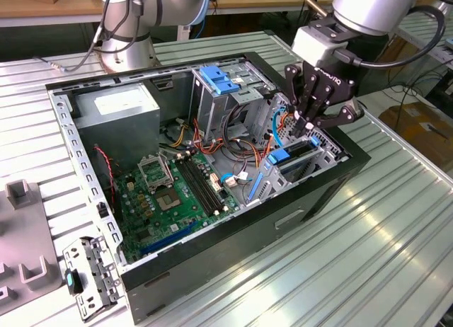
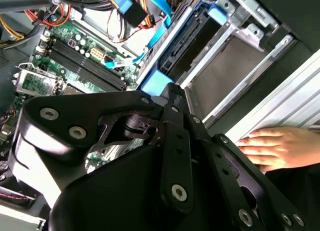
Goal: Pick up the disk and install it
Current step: 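Insert the first disk wire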
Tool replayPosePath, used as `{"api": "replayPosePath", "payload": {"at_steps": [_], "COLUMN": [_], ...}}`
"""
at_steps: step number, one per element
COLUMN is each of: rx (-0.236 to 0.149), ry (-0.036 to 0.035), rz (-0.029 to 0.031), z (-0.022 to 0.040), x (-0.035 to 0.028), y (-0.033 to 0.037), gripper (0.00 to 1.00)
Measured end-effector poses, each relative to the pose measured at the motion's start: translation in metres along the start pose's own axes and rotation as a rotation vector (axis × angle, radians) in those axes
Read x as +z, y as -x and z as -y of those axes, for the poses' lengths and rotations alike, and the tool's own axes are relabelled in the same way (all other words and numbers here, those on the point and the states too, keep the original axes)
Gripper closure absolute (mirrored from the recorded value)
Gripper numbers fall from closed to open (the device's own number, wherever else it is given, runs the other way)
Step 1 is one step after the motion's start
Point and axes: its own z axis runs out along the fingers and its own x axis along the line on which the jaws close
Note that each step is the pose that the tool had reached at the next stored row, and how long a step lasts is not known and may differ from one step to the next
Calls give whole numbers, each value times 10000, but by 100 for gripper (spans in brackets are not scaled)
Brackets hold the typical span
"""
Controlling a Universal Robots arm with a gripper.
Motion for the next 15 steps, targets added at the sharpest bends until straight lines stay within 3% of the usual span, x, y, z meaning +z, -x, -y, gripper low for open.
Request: {"api": "replayPosePath", "payload": {"at_steps": [2,15], "rx": [-4,-4], "ry": [0,0], "rz": [0,0], "z": [24,29], "x": [0,0], "y": [0,-1], "gripper": [89,89]}}
